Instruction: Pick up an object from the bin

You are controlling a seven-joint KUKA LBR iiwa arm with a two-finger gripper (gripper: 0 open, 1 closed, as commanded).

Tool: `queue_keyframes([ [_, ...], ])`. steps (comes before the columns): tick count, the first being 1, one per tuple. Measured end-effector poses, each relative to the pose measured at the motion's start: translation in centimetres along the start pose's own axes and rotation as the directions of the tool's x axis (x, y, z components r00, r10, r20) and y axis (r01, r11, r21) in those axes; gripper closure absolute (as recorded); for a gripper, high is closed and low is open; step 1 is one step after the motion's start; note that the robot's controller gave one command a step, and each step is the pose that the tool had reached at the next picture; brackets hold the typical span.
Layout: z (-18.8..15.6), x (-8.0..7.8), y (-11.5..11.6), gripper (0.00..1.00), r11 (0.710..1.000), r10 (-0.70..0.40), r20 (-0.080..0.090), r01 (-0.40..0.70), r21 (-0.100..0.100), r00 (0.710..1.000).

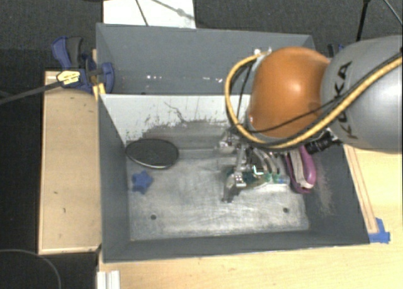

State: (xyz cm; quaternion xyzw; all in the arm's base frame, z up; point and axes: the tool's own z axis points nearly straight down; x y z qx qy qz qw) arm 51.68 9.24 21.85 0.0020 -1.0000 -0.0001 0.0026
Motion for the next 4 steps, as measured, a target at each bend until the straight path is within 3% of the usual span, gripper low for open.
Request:
queue_keyframes([
  [1,13.7,-3.4,-3.5,0.00,0.998,-0.069,0.000,0.069,0.001,0.998],
  [2,14.3,-6.3,-10.6,0.00,0.998,-0.068,0.013,0.068,0.002,0.998],
  [3,14.0,-6.5,-10.1,1.00,0.998,-0.070,0.020,0.070,0.000,0.997],
  [4,1.0,-7.4,-11.1,1.00,0.991,-0.134,0.016,0.134,0.003,0.991],
])
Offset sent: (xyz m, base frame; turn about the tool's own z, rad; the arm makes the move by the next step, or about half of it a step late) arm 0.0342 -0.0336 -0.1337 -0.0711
